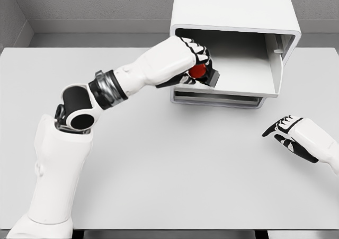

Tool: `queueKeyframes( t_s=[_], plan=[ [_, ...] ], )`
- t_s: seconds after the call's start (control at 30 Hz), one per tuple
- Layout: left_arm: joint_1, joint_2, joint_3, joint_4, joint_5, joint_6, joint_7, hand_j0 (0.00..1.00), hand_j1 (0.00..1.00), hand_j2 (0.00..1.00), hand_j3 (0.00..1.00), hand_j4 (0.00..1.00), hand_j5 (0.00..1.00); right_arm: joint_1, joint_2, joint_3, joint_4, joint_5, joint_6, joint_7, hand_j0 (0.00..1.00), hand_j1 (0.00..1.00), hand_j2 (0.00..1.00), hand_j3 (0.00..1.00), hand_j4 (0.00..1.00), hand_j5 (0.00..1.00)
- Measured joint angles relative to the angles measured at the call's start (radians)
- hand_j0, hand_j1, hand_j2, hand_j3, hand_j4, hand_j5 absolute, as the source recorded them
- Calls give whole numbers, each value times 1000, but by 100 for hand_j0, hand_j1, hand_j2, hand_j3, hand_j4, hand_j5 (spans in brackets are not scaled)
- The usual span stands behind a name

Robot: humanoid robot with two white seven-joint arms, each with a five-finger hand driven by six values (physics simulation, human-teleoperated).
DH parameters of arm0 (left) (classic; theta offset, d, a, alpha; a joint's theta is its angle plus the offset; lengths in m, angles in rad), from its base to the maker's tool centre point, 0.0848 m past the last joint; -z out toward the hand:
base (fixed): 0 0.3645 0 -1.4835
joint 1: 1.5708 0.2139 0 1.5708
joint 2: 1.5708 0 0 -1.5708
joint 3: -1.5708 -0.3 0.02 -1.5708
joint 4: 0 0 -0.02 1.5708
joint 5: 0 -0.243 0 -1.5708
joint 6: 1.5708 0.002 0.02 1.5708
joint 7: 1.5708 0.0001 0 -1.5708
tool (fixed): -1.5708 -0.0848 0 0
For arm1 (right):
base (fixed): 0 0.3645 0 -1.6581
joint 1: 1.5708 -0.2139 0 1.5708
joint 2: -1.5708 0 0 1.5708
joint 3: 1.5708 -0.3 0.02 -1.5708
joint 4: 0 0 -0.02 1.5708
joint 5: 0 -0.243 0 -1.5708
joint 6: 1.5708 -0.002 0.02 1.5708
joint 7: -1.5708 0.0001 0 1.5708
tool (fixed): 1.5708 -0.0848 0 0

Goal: Slide open multi-storey tabletop storage cabinets and put open load switch and slide close multi-storey tabletop storage cabinets

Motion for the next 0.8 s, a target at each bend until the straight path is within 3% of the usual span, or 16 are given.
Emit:
queueKeyframes(
  t_s=[0.3, 0.8],
  plan=[
    [-43, 0, -4, 58, -16, 0, 0, 36, 36, 36, 36, 36, 36, 0, -1, 0, 0, -1, 0, -1, 51, 51, 51, 51, 51, 51],
    [-58, 0, -51, 99, -38, 0, 0, 38, 38, 38, 38, 38, 38, 0, -3, 0, 1, -2, 0, -1, 51, 51, 51, 51, 51, 51]
  ],
)
